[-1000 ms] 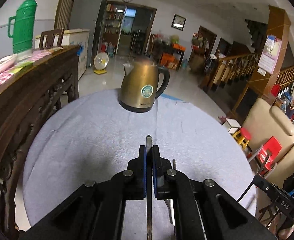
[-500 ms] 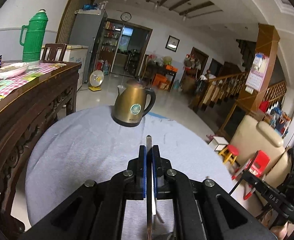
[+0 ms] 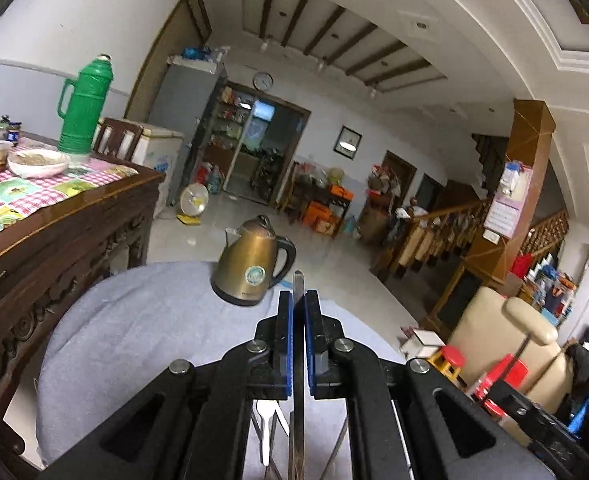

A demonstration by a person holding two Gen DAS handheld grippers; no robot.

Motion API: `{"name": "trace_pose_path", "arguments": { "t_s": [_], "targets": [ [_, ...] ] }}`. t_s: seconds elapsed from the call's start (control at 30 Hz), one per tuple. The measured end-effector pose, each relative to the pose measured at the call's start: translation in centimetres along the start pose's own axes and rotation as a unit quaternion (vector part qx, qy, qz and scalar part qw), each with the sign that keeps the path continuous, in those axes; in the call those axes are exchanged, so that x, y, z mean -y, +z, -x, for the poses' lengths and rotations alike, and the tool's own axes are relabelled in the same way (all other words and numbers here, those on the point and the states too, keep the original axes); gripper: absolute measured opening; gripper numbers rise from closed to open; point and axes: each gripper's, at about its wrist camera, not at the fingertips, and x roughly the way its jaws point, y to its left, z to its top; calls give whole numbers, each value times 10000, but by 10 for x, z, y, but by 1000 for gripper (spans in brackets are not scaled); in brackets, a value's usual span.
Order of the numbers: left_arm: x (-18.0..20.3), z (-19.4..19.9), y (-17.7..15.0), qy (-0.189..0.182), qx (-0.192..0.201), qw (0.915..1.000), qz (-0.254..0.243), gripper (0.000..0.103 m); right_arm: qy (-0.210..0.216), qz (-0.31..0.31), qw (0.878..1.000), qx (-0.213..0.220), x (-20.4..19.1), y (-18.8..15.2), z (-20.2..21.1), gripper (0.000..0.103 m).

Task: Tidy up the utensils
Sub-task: 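Carry both chopsticks over the holder and lower them into it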

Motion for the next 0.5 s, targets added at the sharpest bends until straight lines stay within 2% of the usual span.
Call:
{"name": "trace_pose_path", "arguments": {
  "t_s": [0.13,0.27,0.5],
  "targets": [
    [-1,-5,-16,202,115,9997,36,5,117,54,9999,-14,-14,-5,2,7],
    [-5,-11,-35,359,70,9993,63,5,141,132,9997,-154,-25,-20,-3,7],
    [-13,-12,-55,531,240,9983,31,6,-146,461,9979,-424,-36,-54,-11,7]
  ]
}}
